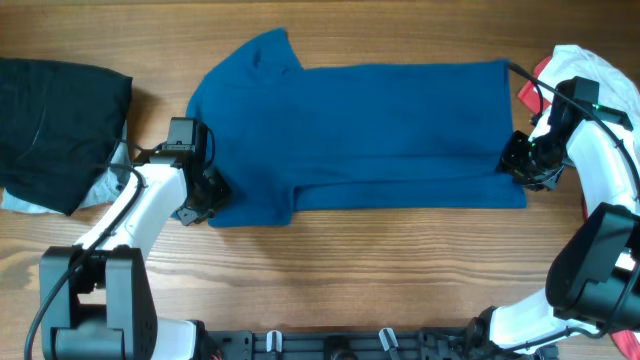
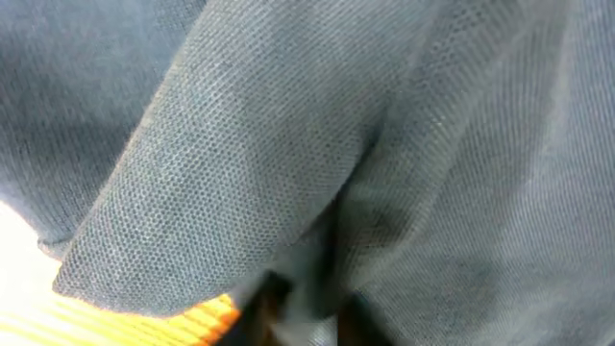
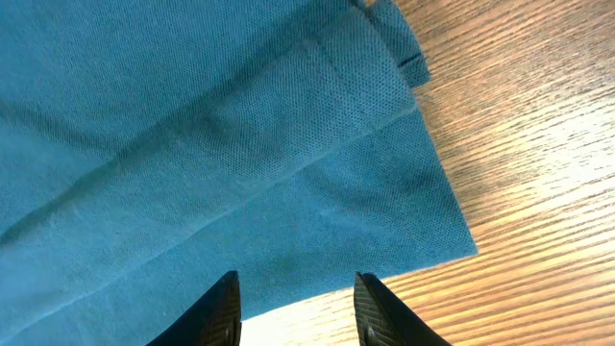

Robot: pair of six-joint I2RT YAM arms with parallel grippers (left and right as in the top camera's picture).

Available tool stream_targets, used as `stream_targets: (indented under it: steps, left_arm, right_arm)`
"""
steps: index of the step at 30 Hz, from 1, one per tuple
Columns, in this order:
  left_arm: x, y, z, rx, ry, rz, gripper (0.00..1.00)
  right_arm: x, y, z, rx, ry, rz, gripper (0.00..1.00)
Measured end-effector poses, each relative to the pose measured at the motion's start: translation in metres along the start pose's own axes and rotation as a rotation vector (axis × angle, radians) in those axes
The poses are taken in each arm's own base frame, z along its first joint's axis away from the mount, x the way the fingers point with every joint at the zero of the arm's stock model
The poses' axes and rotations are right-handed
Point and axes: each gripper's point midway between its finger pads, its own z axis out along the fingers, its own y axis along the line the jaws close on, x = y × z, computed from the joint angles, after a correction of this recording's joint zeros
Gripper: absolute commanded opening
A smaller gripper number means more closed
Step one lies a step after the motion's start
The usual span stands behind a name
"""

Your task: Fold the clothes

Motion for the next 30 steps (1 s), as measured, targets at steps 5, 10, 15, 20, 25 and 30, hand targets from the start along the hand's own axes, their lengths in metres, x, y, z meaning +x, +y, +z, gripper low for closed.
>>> stream_targets:
  steps: [5,10,15,20,25,30]
  left_arm:
    - [0.004,-0.007,0.0,0.038,0.024,0.01,0.04]
    - [0.001,-0.051,-0.027,0.255,0.057,0.082,0.04]
    - [-0.04,-0.091,-0.077,0.433,-0.139,0.137,0.04]
    - [-0.046,-0.073,-0.065,0.318,-0.161,0.115,0.04]
    - [-0.035,-0.057,-0.058,0.248,-0.111,0.103,0.04]
    - [-0.014,-0.045,-0.054,0.206,-0.02,0.095,0.06]
  right_arm:
    - [0.001,0.0,0.0,0.001,0.003,0.0,0.39]
    - [0.001,0.0,0.0,0.002,0.004,0.0,0.38]
    - [0.001,0.0,0.0,0.002,0.004,0.0,0.39]
    - [0.001,0.0,0.0,0.001,0.004,0.0,0.38]
    - [0.001,0.0,0.0,0.002,0.005,0.0,0.38]
    - [0.002,-0.001,0.0,0.002,0.007,0.001,0.38]
